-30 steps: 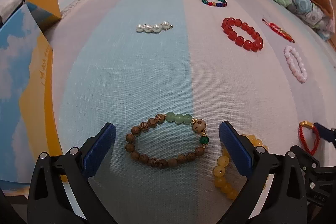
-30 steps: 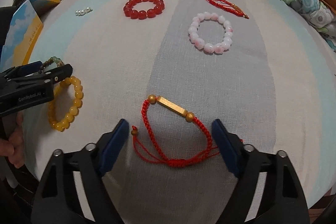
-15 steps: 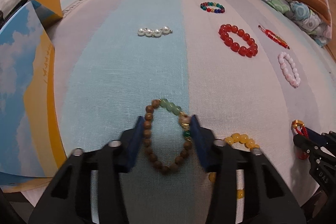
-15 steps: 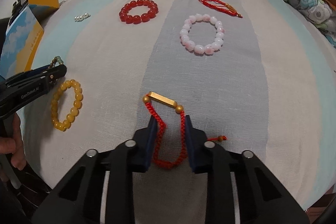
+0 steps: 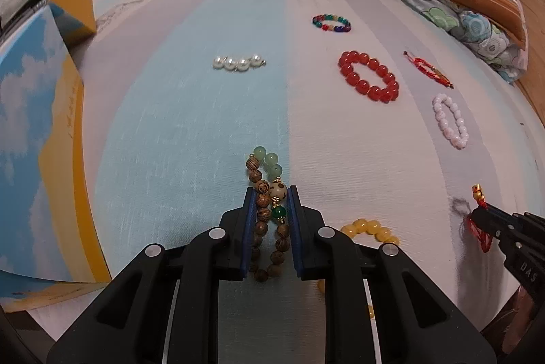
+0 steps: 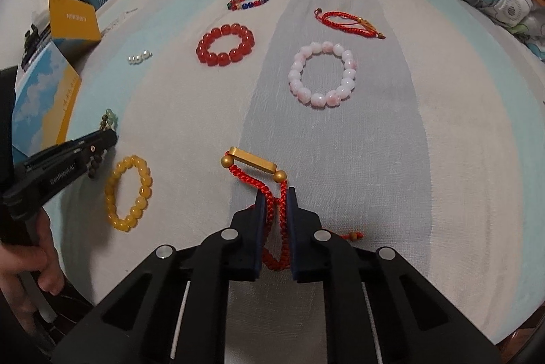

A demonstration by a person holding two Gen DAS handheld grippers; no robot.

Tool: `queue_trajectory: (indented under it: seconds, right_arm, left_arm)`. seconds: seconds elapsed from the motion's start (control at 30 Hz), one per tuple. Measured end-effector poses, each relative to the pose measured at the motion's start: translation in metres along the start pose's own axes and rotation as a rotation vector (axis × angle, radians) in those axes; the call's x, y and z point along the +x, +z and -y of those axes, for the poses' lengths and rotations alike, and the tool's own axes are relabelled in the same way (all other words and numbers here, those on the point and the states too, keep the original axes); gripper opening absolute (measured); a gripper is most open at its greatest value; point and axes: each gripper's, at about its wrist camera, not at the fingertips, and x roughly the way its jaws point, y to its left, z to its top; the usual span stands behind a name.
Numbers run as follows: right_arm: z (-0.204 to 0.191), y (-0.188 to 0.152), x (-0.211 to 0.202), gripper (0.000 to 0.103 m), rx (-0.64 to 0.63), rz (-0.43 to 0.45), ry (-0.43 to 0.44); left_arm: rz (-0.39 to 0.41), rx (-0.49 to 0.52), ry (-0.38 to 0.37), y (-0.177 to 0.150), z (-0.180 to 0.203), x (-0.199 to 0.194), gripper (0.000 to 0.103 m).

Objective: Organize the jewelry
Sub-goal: 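Carry both held bracelets over the white cardboard box with both tools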

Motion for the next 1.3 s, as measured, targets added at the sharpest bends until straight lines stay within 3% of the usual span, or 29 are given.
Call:
queue_trajectory:
  seconds: [0.53, 0.87, 1.3]
  right_arm:
    - [0.017, 0.005, -0.018, 0.01, 0.097, 0.108, 0.001]
    - [0.009, -0.006, -0.014, 0.01, 0.117, 0.091, -0.014]
    - [-0.016, 0.012, -0.078, 0.01, 0.09, 0.16, -0.038]
  left_arm:
    - [0.041, 0.046, 0.001, 0.002, 0.017, -0.051, 0.017]
    - [0.027, 0.017, 0.0, 0.003, 0.0, -0.086, 0.017]
    - [0.093, -0.017, -0.012, 0.009, -0.021, -0.14, 0.017]
